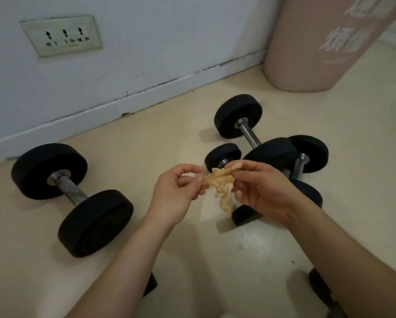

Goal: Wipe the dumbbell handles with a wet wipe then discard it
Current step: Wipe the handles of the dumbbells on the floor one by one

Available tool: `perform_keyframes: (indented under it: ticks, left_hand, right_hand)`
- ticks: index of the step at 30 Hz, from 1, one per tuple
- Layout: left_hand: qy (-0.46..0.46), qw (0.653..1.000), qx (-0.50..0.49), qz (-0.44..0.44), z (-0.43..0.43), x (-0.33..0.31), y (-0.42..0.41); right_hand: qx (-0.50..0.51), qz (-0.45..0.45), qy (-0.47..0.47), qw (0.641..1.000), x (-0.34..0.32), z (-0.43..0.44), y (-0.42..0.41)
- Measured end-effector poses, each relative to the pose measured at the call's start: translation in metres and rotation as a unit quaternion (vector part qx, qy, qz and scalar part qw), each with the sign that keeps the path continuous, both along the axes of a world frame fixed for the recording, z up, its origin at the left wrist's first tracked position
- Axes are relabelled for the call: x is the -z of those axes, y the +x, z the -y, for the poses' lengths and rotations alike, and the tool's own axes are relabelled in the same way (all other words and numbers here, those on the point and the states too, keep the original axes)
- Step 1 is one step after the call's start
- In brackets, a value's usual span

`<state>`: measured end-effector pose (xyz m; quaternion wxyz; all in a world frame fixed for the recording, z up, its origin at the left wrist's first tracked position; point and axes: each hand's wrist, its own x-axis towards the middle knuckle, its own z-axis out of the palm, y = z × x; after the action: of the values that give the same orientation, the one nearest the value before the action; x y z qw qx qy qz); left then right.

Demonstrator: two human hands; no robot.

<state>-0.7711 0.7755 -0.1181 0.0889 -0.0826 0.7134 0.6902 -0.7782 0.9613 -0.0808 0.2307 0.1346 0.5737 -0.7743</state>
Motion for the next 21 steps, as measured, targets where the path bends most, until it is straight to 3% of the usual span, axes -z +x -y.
perform_keyframes:
  ticks: [3,6,8,11,15,21]
  left_hand:
    - [-0.172,0.982,0.057,-0.047,-0.028,0.021,0.009]
    - [-0.331,0.913,0.216,-0.102,-0.065,0.046,0.025]
    - [-0.396,0.870,0.269,-0.120,-0.094,0.064,0.029]
    - [-0.432,0.865,0.228,-0.117,-0.124,0.080,0.021]
    - [-0.487,0.829,0.232,-0.150,-0.128,0.083,0.009]
    - [-0.546,0.788,0.280,-0.040,-0.080,0.094,0.020]
  right_hand:
    - [0.077,-0.028,0.075,0.994,-0.005,-0.042,0.004]
    - [0.094,-0.049,0.218,0.970,0.003,-0.067,0.006]
    - [0.068,-0.044,0.259,0.962,0.014,-0.069,0.008]
    - [0.044,-0.058,0.329,0.942,0.032,-0.069,0.008]
    - [-0.016,-0.131,0.477,0.869,0.054,-0.075,-0.008]
    - [-0.067,-0.182,0.466,0.863,0.081,-0.056,-0.047]
